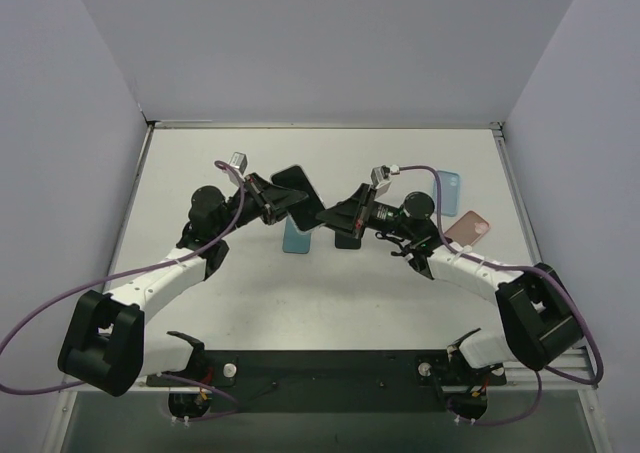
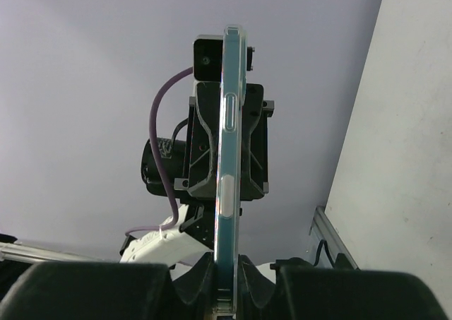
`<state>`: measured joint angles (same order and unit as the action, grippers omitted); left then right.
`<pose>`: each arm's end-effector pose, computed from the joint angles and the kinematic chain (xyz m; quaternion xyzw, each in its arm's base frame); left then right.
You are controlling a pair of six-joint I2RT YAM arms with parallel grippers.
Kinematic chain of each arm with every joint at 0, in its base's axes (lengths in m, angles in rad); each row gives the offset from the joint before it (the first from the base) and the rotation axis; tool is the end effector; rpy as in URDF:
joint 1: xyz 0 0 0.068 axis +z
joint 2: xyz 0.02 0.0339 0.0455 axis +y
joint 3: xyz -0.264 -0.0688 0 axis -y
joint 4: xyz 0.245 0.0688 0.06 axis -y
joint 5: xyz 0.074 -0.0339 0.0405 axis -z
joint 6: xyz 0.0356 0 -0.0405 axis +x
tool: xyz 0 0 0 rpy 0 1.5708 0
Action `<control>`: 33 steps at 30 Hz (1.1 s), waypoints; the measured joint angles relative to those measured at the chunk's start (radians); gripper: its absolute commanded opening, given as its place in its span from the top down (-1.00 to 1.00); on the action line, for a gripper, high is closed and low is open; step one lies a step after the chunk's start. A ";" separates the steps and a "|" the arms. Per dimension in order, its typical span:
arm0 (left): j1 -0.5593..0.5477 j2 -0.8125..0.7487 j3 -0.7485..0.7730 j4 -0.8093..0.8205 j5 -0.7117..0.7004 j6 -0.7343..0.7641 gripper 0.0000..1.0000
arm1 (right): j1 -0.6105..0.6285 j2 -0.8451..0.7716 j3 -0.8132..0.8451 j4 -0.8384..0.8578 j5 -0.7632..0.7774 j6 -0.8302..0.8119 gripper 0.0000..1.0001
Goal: Take the phone out of the phone case
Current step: Remove the phone case from the phone.
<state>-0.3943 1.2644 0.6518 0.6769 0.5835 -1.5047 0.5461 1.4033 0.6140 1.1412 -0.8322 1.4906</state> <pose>0.2499 -0.1252 0.2801 -0.1670 0.6673 -0.6826 0.2467 0.2283 0.1695 0.2759 -0.0570 0.6170 0.7598 0.1966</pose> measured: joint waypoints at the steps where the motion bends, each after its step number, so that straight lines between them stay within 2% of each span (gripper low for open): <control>1: -0.002 0.000 0.000 0.003 0.001 -0.002 1.00 | 0.001 -0.010 0.001 -0.020 0.002 -0.011 0.78; 2: -0.003 0.000 0.000 0.008 0.002 -0.003 1.00 | 0.001 -0.021 0.002 -0.037 0.005 -0.022 0.52; 3: -0.004 0.000 0.000 0.012 0.003 -0.003 1.00 | 0.001 -0.029 0.002 -0.050 0.008 -0.028 0.47; 9: 0.000 0.000 -0.001 0.032 0.005 -0.016 1.00 | -0.012 -0.095 -0.007 -0.097 0.024 -0.052 0.46; 11: -0.001 0.000 -0.001 0.039 0.006 -0.020 1.00 | -0.019 -0.108 -0.018 -0.095 0.029 -0.043 0.48; 14: 0.002 0.000 -0.003 0.039 0.005 -0.023 1.00 | -0.023 -0.108 -0.023 -0.089 0.035 -0.028 0.63; 18: 0.002 0.000 -0.004 0.047 0.005 -0.034 1.00 | -0.024 -0.107 -0.035 -0.078 0.044 -0.010 0.99; 25: 0.002 0.000 -0.008 0.059 0.003 -0.039 1.00 | -0.023 -0.095 -0.065 -0.002 0.068 0.051 1.00; 33: 0.008 0.032 -0.096 0.306 -0.047 -0.137 1.00 | -0.014 -0.025 -0.073 0.126 0.085 0.248 1.00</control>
<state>-0.3862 1.2961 0.5556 0.9829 0.5362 -1.6421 0.5320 1.3781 0.5411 1.2667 -0.7475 1.7390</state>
